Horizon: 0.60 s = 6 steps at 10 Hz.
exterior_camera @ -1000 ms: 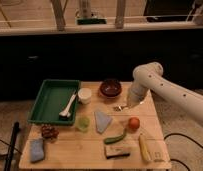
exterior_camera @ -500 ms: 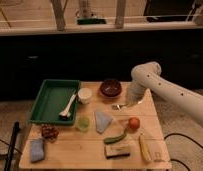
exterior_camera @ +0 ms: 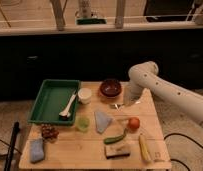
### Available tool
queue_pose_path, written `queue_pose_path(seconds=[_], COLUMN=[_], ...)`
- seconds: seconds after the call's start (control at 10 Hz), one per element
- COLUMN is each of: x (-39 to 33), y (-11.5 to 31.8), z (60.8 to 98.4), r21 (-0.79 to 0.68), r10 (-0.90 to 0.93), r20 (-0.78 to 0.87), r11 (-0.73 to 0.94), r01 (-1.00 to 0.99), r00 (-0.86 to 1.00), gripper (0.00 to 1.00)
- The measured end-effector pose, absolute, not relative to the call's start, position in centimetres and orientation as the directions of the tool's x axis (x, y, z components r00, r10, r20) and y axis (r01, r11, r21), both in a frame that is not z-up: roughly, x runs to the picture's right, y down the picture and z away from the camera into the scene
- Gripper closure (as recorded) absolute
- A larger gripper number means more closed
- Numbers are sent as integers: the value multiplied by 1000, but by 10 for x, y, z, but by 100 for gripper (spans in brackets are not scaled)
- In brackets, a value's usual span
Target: Place fork in plastic cup
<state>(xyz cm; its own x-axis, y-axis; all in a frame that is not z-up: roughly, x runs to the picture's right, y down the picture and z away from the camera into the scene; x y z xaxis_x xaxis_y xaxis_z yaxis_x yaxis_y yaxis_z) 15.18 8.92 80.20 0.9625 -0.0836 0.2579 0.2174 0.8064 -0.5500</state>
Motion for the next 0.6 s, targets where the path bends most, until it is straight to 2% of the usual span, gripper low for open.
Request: queue_pose_path(seconds=[0.6], x=[103], y=[100], z=[769], r21=[-456], r10=[-318], r20=[402], r11=[744], r01=[488], r00=[859], gripper=[96])
